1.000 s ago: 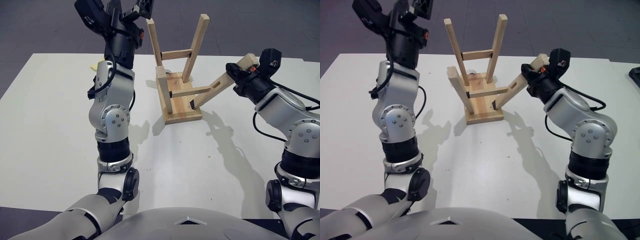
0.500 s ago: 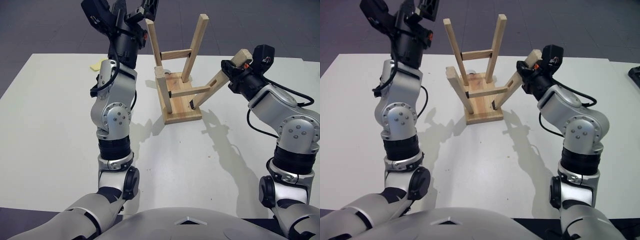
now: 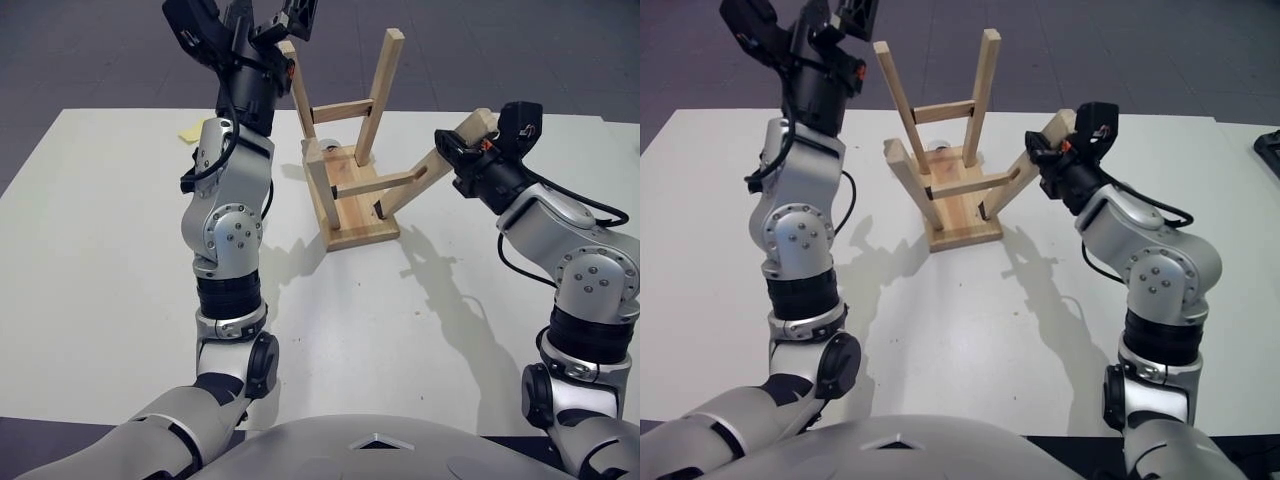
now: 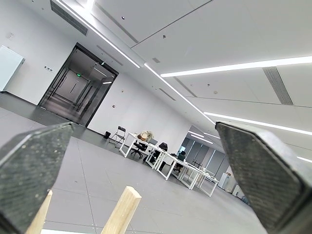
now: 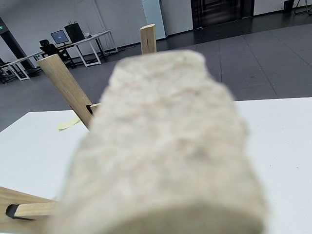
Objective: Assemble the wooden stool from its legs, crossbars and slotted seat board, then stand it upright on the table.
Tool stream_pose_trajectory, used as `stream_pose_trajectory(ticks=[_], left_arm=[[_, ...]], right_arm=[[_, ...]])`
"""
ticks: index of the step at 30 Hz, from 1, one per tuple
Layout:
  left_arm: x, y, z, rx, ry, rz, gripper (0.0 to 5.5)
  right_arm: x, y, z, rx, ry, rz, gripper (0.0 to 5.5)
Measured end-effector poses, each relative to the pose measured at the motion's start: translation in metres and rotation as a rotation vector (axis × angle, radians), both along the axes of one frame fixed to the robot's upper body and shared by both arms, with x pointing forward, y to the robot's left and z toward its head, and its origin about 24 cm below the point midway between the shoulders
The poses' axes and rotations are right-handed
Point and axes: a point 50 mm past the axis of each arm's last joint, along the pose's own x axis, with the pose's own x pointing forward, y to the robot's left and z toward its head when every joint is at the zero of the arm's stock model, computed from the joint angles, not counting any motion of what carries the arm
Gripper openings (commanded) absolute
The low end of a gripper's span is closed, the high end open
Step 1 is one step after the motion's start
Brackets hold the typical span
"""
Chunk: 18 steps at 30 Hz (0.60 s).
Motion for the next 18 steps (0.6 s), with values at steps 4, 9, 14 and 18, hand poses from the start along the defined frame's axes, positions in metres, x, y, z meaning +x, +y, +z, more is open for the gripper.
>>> stream_pose_trajectory(ticks=[4, 9, 14, 18], left_arm=[[0.0, 0.0, 0.0, 0.002, -0.002, -0.004, 5.4], [0.001, -0.004, -0.001, 0.018, -0.002, -0.031, 5.4], [0.002, -0.007, -0.002, 0.026, 0.0, -0.048, 5.4], [0.002, -0.01, 0.0, 0.032, -0.007, -0.063, 5.4]], right_arm=[[0.001, 0.002, -0.001, -0.025, -0.016, -0.002, 1.04], [0.004, 0.006, -0.001, -0.019, -0.023, 0.0, 1.04], [0.007, 0.01, -0.001, -0.007, -0.025, -0.003, 1.04], [0.011, 0.012, 0.0, 0.006, -0.021, -0.011, 1.04]])
